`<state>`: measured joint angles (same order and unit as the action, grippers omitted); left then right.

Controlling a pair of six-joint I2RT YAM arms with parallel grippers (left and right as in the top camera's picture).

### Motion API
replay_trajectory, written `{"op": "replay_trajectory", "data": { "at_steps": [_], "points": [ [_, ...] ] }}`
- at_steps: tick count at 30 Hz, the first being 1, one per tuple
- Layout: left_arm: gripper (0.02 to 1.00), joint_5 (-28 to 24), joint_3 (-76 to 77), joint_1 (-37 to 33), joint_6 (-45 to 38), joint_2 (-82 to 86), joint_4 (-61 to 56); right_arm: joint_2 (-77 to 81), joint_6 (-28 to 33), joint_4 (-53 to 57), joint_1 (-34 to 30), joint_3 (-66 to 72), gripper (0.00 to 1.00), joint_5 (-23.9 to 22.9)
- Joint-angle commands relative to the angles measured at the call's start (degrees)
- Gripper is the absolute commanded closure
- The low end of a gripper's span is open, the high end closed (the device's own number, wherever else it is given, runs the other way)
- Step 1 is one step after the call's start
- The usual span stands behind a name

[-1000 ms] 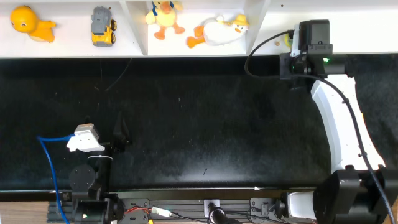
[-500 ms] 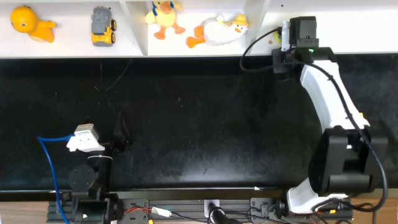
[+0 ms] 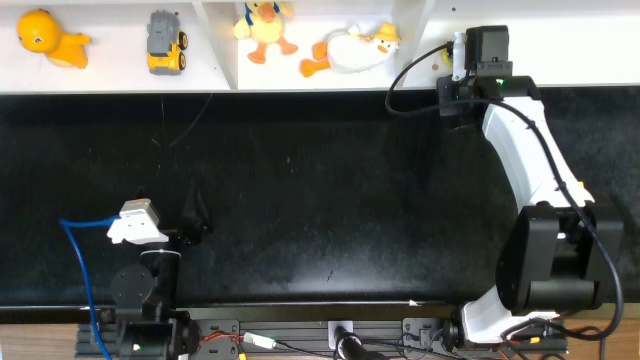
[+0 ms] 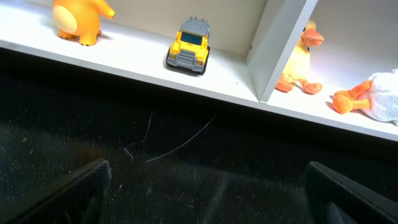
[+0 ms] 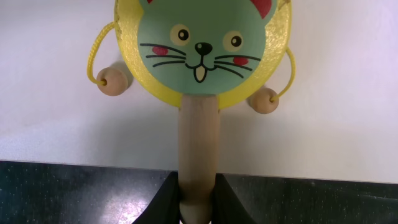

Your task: Store Toys

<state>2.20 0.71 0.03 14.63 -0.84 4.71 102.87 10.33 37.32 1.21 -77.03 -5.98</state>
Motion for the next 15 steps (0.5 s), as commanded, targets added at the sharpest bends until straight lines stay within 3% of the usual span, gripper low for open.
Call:
{"op": "replay_trajectory", "data": {
  "at_steps": [1,9,15],
  "points": [
    [0.02,-0.15,-0.24,0.31,-1.09,0.68,0.02,1.46,-0.02,-2.4,-0.13,-2.95,0.954,0.61],
    [0.023,-0.15,-0.24,0.31,-1.09,0.68,0.02,1.46,-0.02,-4.7,-0.13,-5.07,0.956,0.63],
    [0.02,-0.15,-0.24,0.31,-1.09,0.68,0.02,1.27,-0.04,0.33,0.09,-8.57,0.954,1.62]
  ]
}}
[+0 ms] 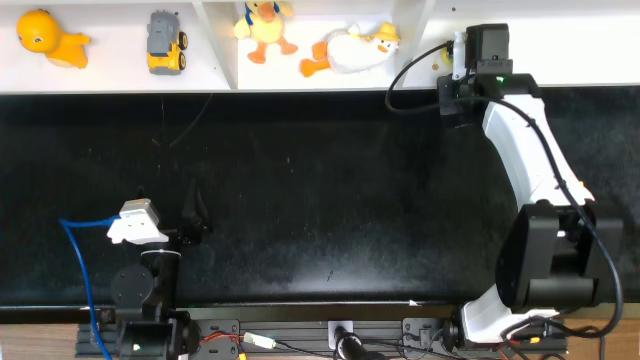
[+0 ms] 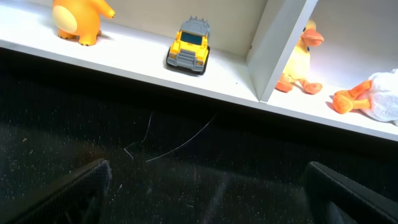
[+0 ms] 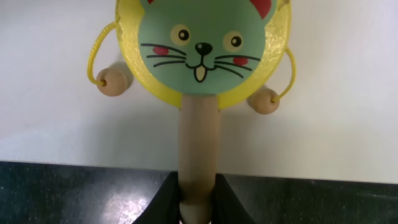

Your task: Store Toys

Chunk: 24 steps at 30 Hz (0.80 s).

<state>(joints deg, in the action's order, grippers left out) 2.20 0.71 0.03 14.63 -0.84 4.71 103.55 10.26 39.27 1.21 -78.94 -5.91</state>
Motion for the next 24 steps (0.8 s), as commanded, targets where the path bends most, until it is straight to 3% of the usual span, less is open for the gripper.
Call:
{"op": "replay_trajectory", "data": {
  "at_steps": [1,16,24],
  "points": [
    [0.02,-0.15,-0.24,0.31,-1.09,0.68,0.02,0.59,0.0,-0.31,0.09,-7.61,0.956,2.01],
    [0.02,-0.15,-0.24,0.31,-1.09,0.68,0.02,0.96,0.02,-0.28,-0.13,-9.33,0.956,2.1],
    [0.02,-0.15,-0.24,0.31,-1.09,0.68,0.02,3.74,-0.02,-2.03,-0.13,-9.16,0.956,4.87]
  ]
}}
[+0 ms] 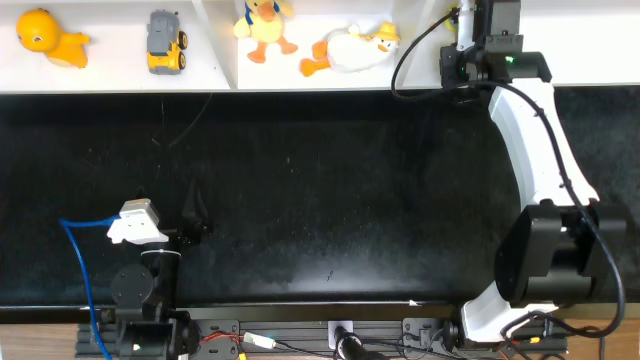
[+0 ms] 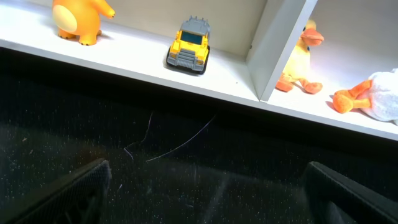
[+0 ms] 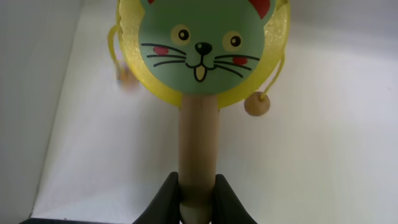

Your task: Store Toys

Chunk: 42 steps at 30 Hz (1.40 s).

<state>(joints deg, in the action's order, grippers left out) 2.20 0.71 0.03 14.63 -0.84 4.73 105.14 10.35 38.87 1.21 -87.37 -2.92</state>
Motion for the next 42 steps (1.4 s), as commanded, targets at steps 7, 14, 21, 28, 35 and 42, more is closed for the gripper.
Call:
{"op": "replay_trajectory", "data": {
  "at_steps": [7,14,21,28,35,42],
  "points": [
    [0.02,-0.15,-0.24,0.31,-1.09,0.68,0.0,3.63,-1.33,-1.95,-0.13,-0.72,0.954,1.88],
    [0.02,-0.15,-0.24,0.31,-1.09,0.68,0.0,3.63,-1.36,-1.97,-0.13,-0.72,0.617,1.86],
    [0.02,-0.15,-0.24,0.31,-1.09,0.68,0.0,3.5,-1.64,-0.09,-0.13,-0.98,0.108,1.79],
    [0.02,-0.15,-0.24,0.31,-1.09,0.68,0.0,0.74,-5.03,9.03,-0.15,-4.26,0.001,-0.83],
    [0.02,-0.15,-0.24,0.31,-1.09,0.68,0.0,-8.15,-23.76,24.2,-2.27,-5.49,0.005,-7.61],
    [0.02,-0.15,-0.24,0.31,-1.09,0.68,0.0,-16.59,-40.41,39.74,-12.87,-5.33,0.003,-7.41]
  ]
}}
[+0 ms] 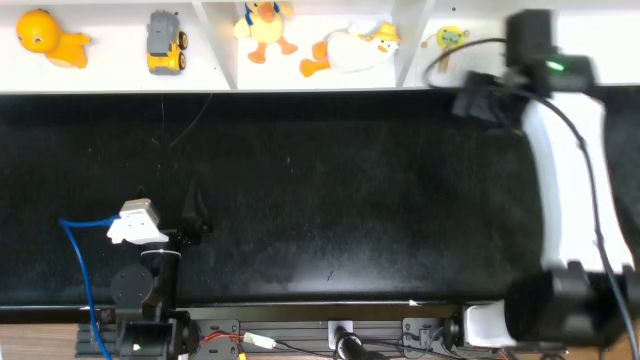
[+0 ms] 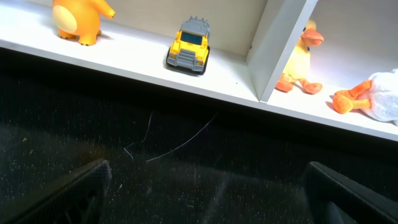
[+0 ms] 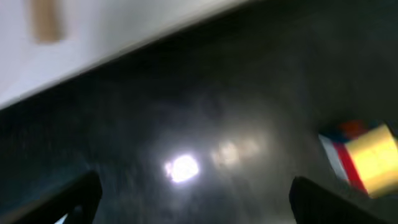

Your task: Store Toys

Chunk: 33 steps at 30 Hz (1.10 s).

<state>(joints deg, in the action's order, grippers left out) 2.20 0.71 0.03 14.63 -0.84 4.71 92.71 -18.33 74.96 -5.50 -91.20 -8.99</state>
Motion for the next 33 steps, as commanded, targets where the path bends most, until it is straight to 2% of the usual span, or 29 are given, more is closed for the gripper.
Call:
{"op": "replay_trajectory", "data": {
  "at_steps": [1,3,8,13,20,25,33],
  "points": [
    [0.02,-0.15,-0.24,0.31,-1.09,0.68,0.02,-4.44,-11.72,4.87,-8.28,-1.44,0.003,-1.25],
    [0.02,-0.15,-0.24,0.31,-1.09,0.68,0.02,-4.42,-11.72,7.78,-13.75,-1.38,0.003,-0.35],
    [0.02,-0.15,-0.24,0.31,-1.09,0.68,0.02,-4.31,-11.69,8.81,-26.53,1.6,0.003,6.08],
    [0.02,-0.15,-0.24,0.31,-1.09,0.68,0.02,-4.31,-11.87,3.85,-34.51,6.43,0.001,8.11],
    [0.02,-0.15,-0.24,0.31,-1.09,0.68,0.02,-4.31,-20.31,-6.38,-35.23,14.12,0.003,7.04],
    [0.02,-0.15,-0.24,0.31,-1.09,0.68,0.02,-4.31,-21.22,-13.16,-34.34,20.44,0.003,5.77],
    [0.02,-0.15,-0.24,0.31,-1.09,0.68,0.0,-4.22,-22.36,-19.15,-34.23,27.04,0.003,0.83]
  ]
}}
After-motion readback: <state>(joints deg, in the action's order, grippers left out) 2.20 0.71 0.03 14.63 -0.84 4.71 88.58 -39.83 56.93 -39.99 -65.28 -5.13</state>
